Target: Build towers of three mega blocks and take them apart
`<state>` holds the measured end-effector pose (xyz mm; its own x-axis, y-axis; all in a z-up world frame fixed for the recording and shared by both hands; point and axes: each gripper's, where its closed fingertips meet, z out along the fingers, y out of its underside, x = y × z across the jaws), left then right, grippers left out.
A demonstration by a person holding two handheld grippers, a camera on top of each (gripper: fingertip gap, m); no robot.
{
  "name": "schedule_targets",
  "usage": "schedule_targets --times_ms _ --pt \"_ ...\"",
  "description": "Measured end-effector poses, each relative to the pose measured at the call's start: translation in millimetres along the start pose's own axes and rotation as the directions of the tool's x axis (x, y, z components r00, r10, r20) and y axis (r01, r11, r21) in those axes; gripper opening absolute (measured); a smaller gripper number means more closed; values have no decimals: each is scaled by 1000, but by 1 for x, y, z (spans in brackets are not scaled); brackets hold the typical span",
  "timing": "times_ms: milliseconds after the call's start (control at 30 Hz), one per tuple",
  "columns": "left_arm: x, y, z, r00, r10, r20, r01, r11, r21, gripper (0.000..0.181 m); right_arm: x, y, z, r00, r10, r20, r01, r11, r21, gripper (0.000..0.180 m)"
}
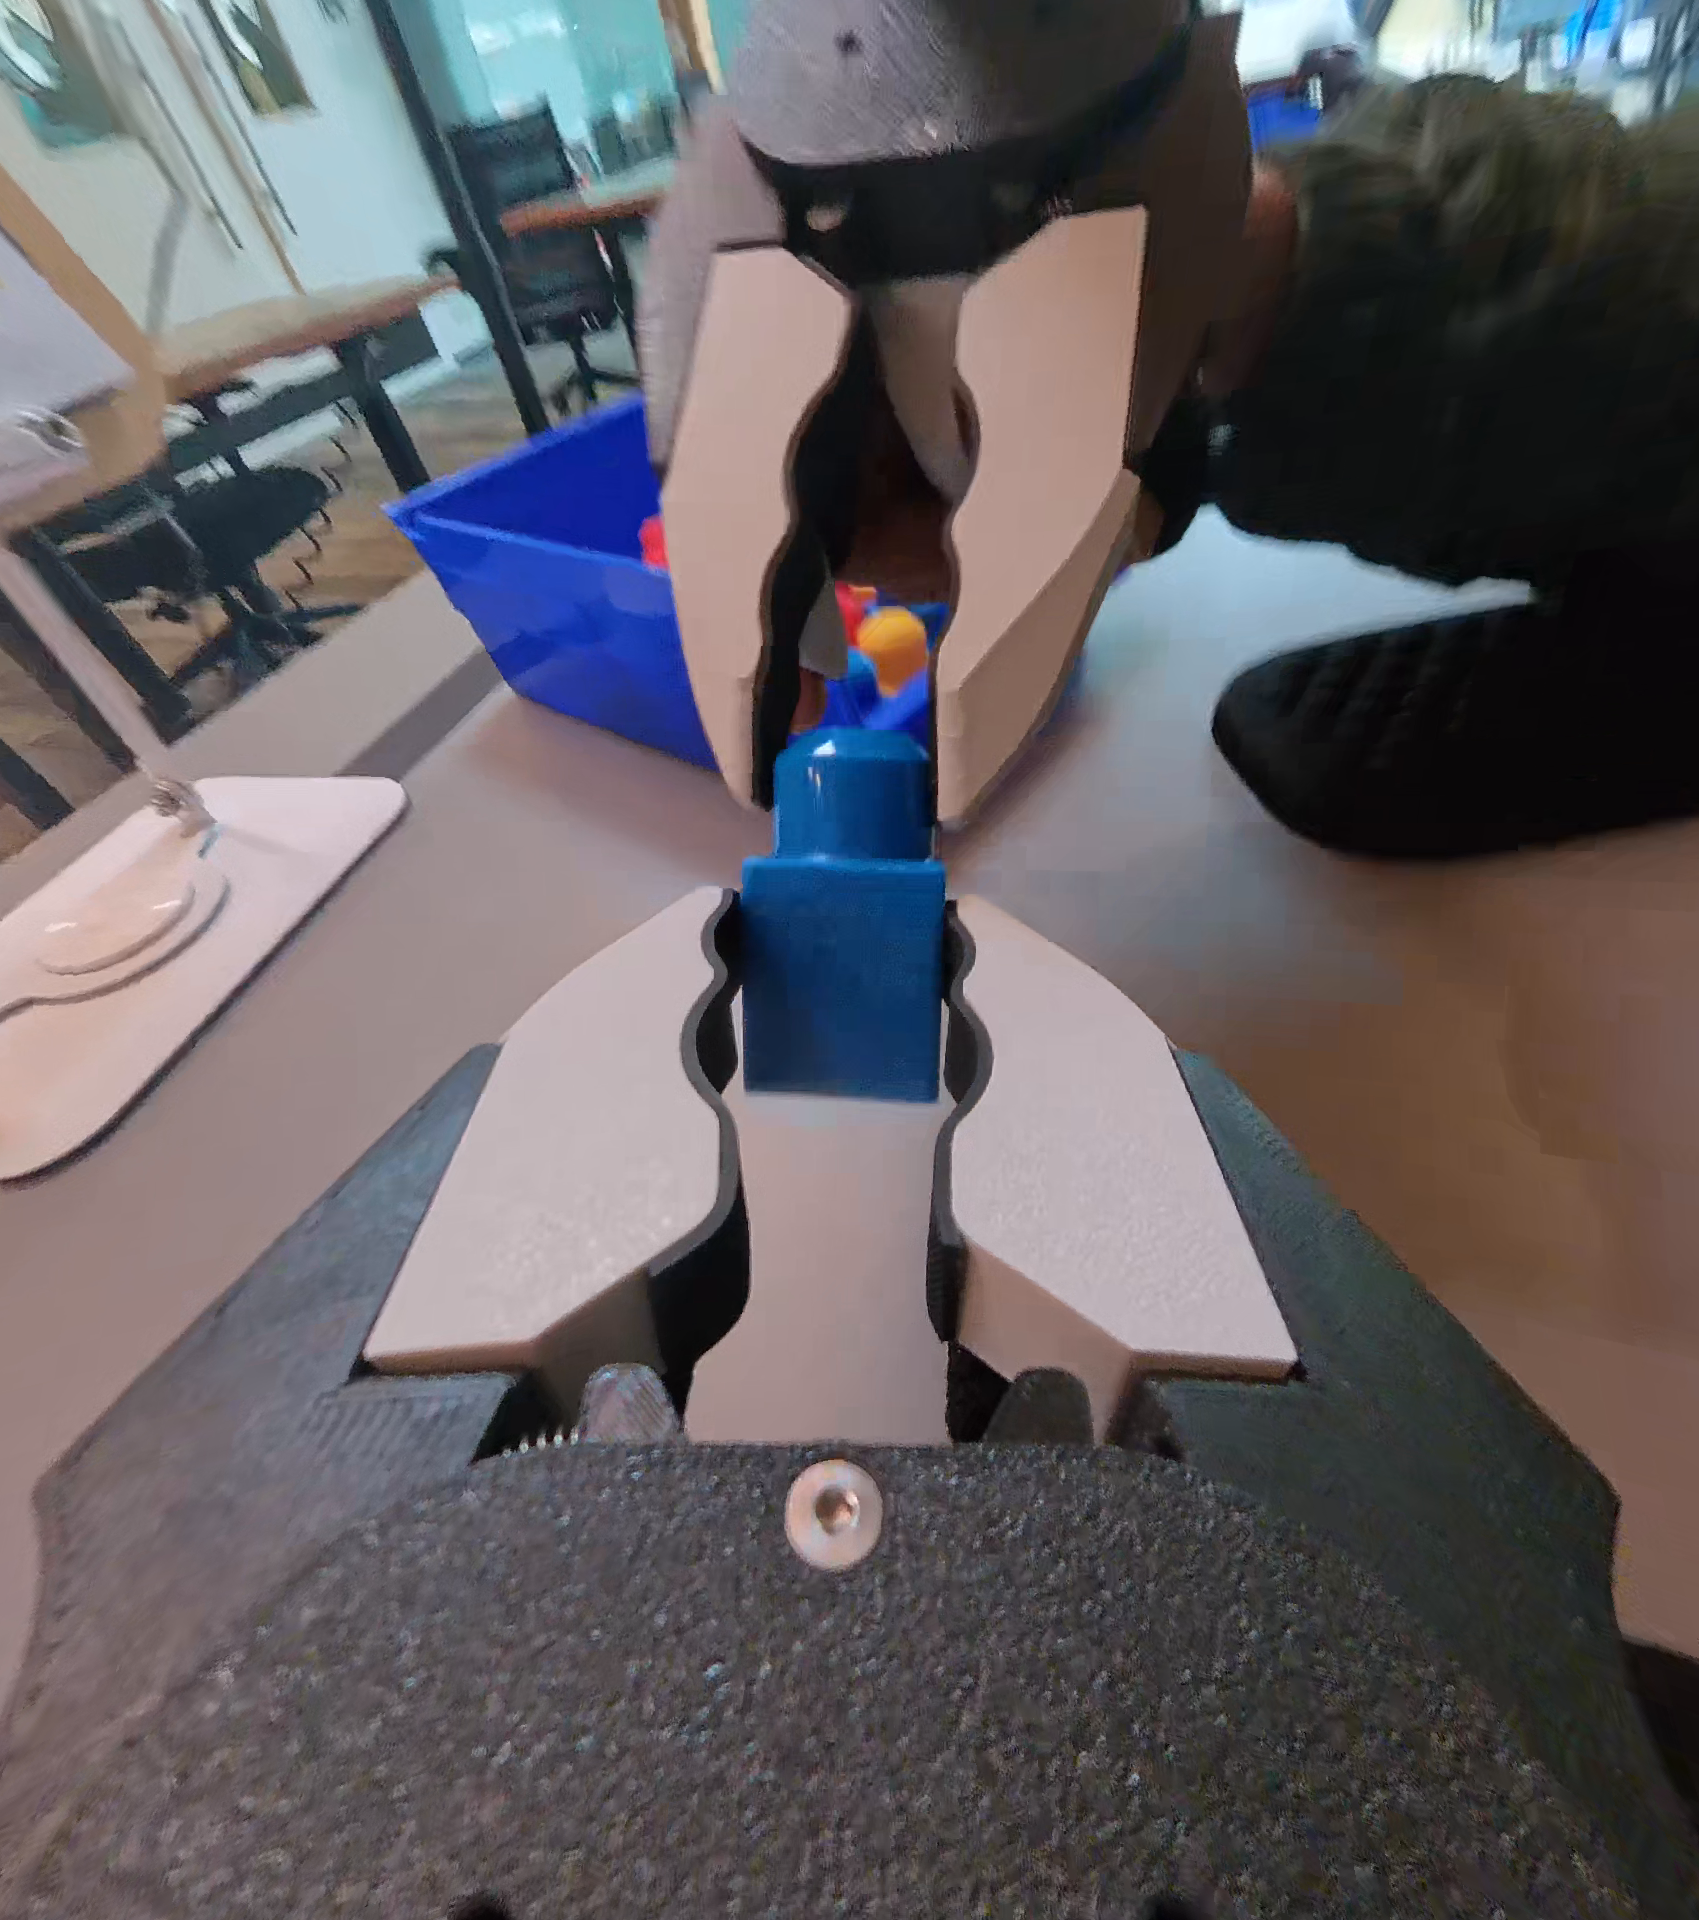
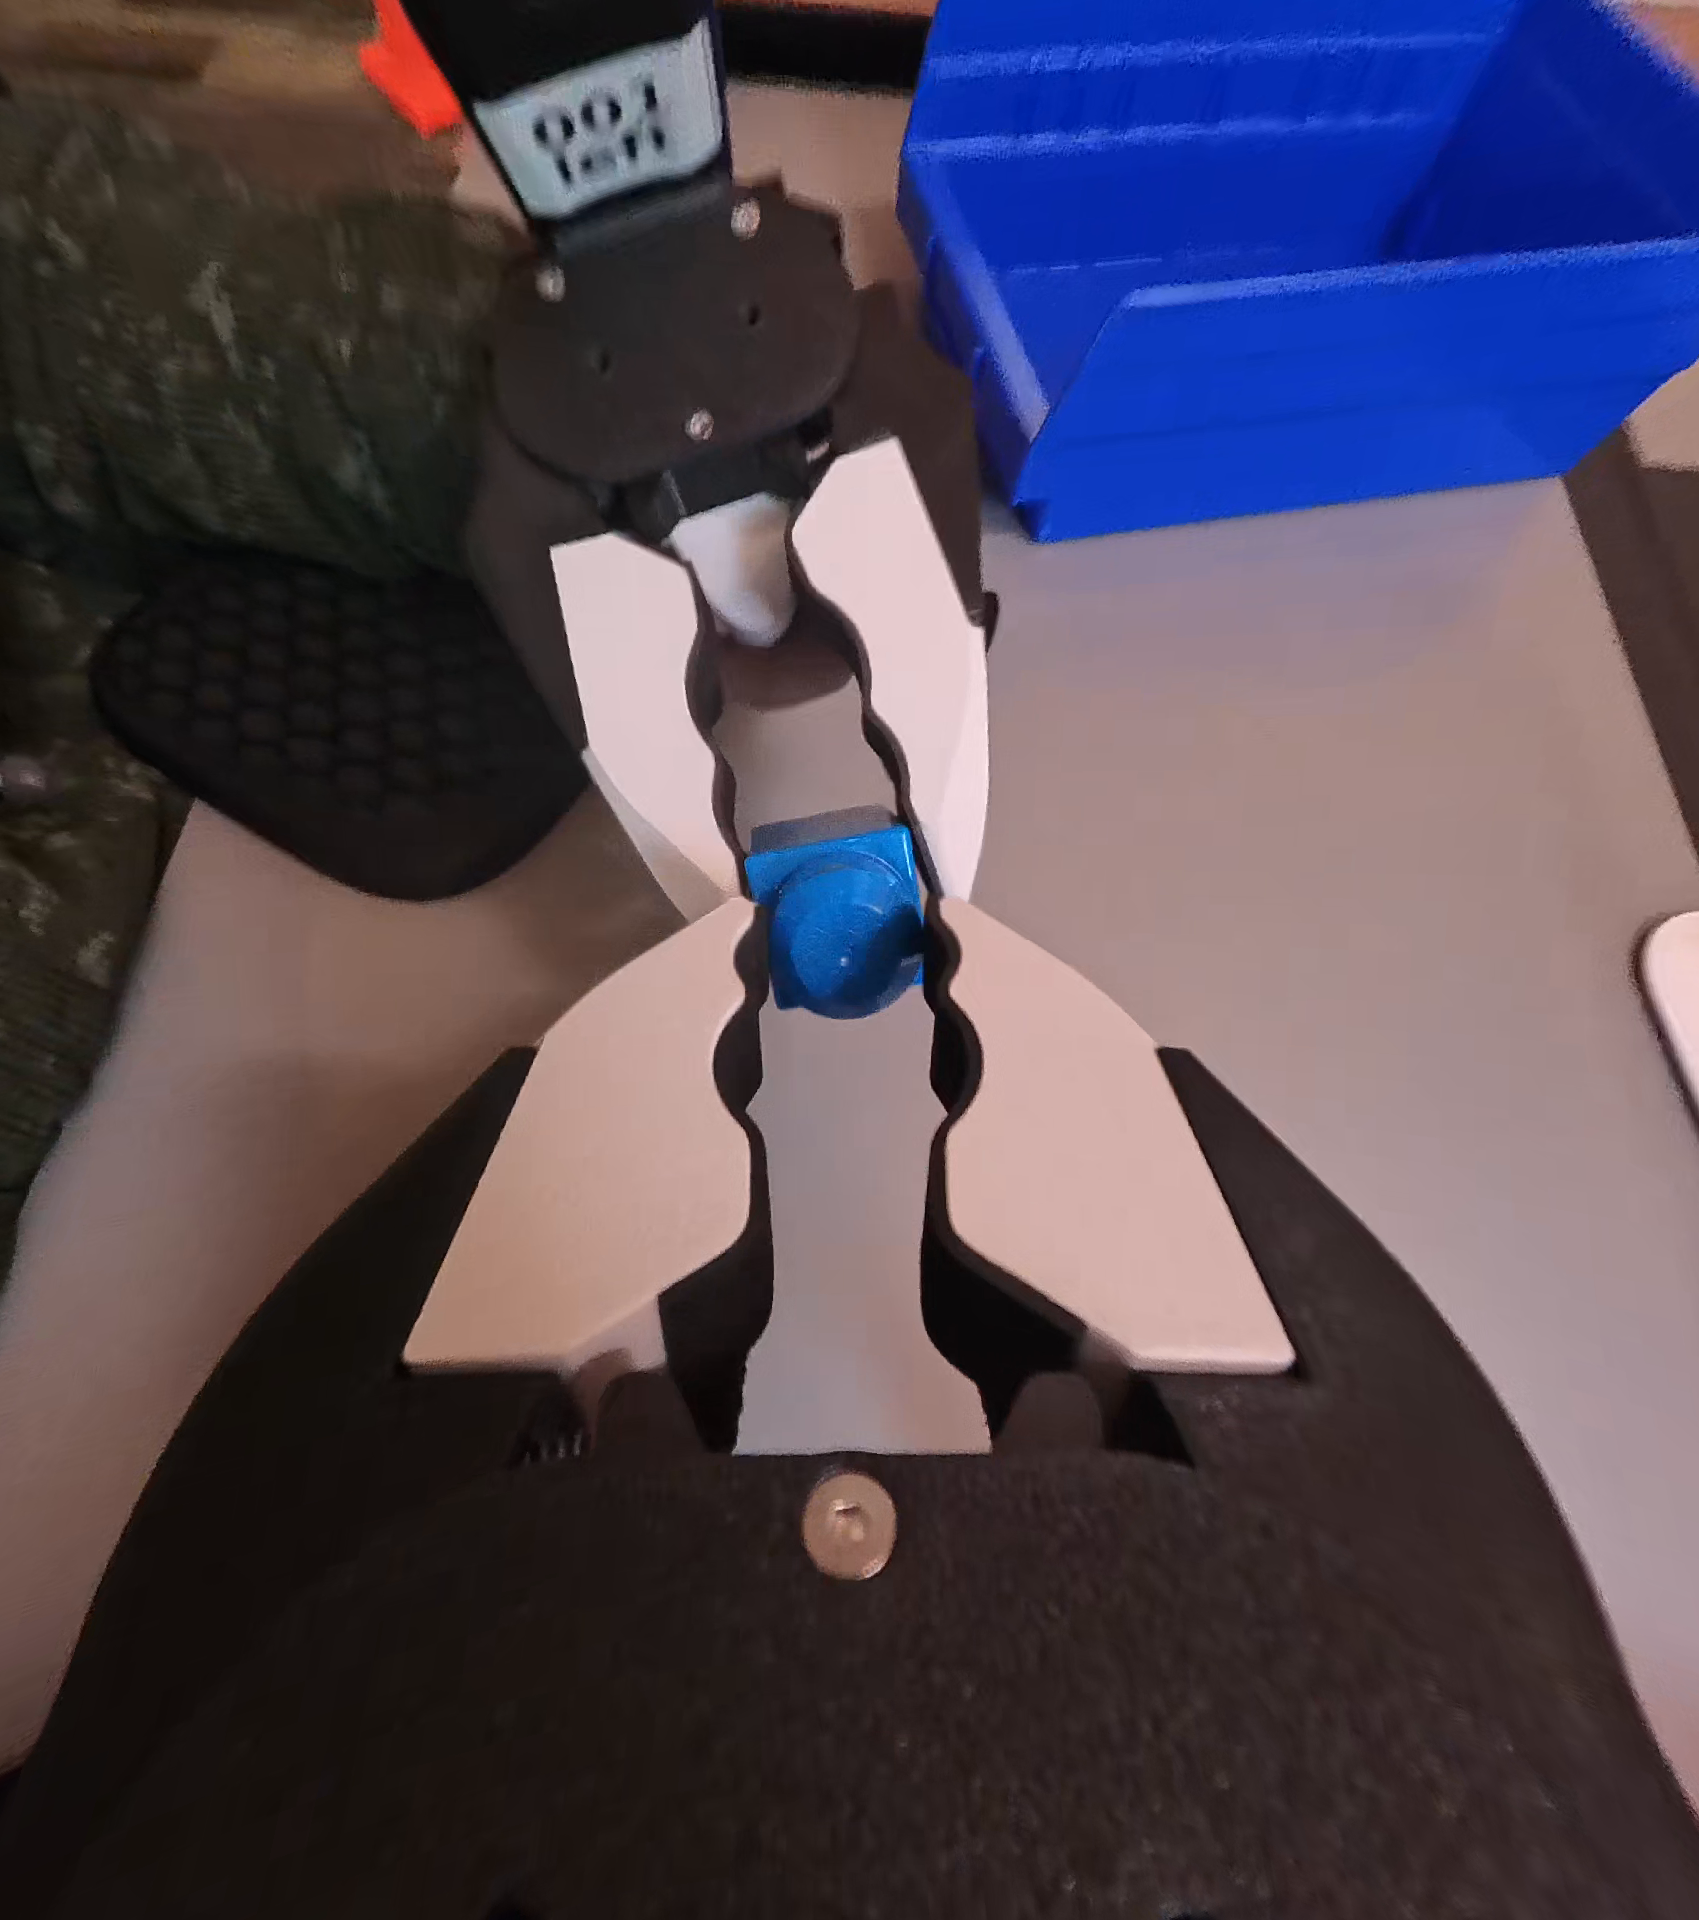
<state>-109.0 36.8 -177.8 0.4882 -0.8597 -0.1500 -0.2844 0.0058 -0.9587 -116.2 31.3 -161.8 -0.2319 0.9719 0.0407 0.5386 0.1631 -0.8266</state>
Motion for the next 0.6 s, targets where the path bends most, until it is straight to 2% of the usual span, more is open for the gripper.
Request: schedule_targets --times_ms 67,167,267,300,367,433,500,600 --pt "-16 -8 -7 997 -23 79 20 999 45 36 12 -14 -18 998 12 -56 -10 999 41 28" --pt "-36 -5 -16 984 -54 170 46 998 50 26 54 -28 -67 966 46 -256 -31 998 63 28" --pt "-48 1 -19 969 -70 238 67 997 24 8 125 -10 -139 817 102 -567 -129 992 -8 28" --pt "-52 3 -20 961 -64 268 62 998 15 0 149 5 -166 747 118 -654 -185 982 -35 28" --pt "-55 3 -23 955 -72 289 73 997 6 0 189 49 -218 596 137 -791 -334 939 -89 28" --pt "-60 -2 -28 945 -100 310 94 995 34 0 212 104 -254 491 194 -849 -524 845 -110 29" --pt "-66 -5 -33 933 -121 339 106 992 63 0 221 155 -276 417 217 -883 -659 741 -128 28" --pt "-78 -7 -43 906 -144 398 111 988 105 0 218 211 -278 375 265 -888 -784 602 -151 29"
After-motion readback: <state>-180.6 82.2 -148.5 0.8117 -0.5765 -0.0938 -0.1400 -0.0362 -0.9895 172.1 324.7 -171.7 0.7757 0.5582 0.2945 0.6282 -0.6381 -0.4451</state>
